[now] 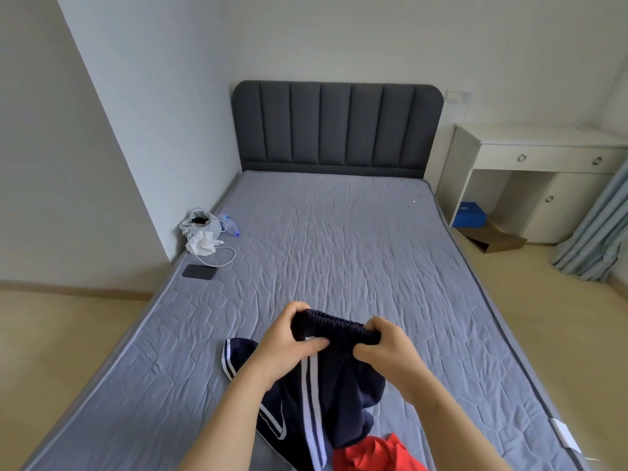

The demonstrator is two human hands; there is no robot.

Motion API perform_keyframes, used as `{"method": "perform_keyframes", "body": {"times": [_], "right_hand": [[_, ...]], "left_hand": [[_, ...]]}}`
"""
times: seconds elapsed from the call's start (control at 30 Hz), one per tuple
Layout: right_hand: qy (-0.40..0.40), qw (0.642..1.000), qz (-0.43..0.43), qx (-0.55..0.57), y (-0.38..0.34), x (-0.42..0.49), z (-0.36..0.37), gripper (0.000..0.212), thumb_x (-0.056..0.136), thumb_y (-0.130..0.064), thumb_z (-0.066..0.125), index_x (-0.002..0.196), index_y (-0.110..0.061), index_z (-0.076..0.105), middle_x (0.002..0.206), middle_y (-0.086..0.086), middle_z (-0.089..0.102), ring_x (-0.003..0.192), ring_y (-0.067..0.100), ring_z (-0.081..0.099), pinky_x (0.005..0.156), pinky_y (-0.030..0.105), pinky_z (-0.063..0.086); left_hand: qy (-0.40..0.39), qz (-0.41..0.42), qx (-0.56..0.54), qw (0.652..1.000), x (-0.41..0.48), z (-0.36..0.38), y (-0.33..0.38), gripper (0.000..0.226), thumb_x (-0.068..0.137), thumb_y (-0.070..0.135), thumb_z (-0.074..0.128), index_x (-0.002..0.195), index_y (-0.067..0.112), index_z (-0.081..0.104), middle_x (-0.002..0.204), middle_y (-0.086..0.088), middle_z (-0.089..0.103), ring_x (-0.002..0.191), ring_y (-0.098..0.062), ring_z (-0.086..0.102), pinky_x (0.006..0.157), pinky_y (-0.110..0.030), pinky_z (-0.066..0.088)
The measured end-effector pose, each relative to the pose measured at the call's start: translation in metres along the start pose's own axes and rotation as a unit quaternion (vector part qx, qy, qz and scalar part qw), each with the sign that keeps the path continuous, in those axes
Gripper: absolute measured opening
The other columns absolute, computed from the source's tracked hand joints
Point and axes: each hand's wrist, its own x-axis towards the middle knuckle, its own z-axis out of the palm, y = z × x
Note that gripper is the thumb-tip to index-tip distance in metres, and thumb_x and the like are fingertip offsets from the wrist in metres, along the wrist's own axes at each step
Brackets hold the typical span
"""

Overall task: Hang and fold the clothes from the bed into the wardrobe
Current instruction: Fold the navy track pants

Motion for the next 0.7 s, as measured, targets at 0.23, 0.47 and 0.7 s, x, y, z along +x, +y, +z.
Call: {"method": "perform_keyframes", "body": {"times": [0.23, 0.47, 0.7], "right_hand": [[-0.005, 0.929, -0.025, 0.369, -0.032, 0.007, -0.014, 0.045, 0.077, -0.002, 0.07, 0.11, -0.029, 0.057, 0.088, 0.006, 0.07, 0.078, 0.022, 0.071, 0.063, 0.03, 0.056], [-0.043, 0.961, -0.095, 0.257, -0.094, 0.025, -0.044, 0.038, 0.075, -0.002, 0.074, 0.109, -0.012, 0.06, 0.092, 0.005, 0.072, 0.084, 0.02, 0.071, 0.072, 0.029, 0.056], [-0.045, 0.936, -0.173, 0.303, -0.177, 0.034, -0.086, 0.022, 0.075, 0.001, 0.068, 0.096, -0.006, 0.066, 0.091, 0.011, 0.073, 0.082, 0.024, 0.071, 0.064, 0.03, 0.057]], "left_hand": [[-0.024, 0.079, -0.144, 0.986, 0.016, -0.023, 0.049, 0.042, 0.072, 0.009, 0.069, 0.092, 0.045, 0.06, 0.092, 0.01, 0.064, 0.086, -0.006, 0.063, 0.078, -0.02, 0.05], [-0.039, 0.118, -0.158, 0.98, 0.032, -0.059, 0.118, 0.027, 0.068, 0.003, 0.063, 0.085, 0.022, 0.054, 0.075, 0.005, 0.054, 0.074, -0.012, 0.052, 0.075, -0.025, 0.045], [-0.008, 0.207, 0.047, 0.977, 0.045, -0.107, 0.213, 0.019, 0.082, 0.01, 0.068, 0.082, 0.017, 0.05, 0.075, 0.001, 0.051, 0.074, -0.01, 0.051, 0.077, -0.025, 0.043]]}}
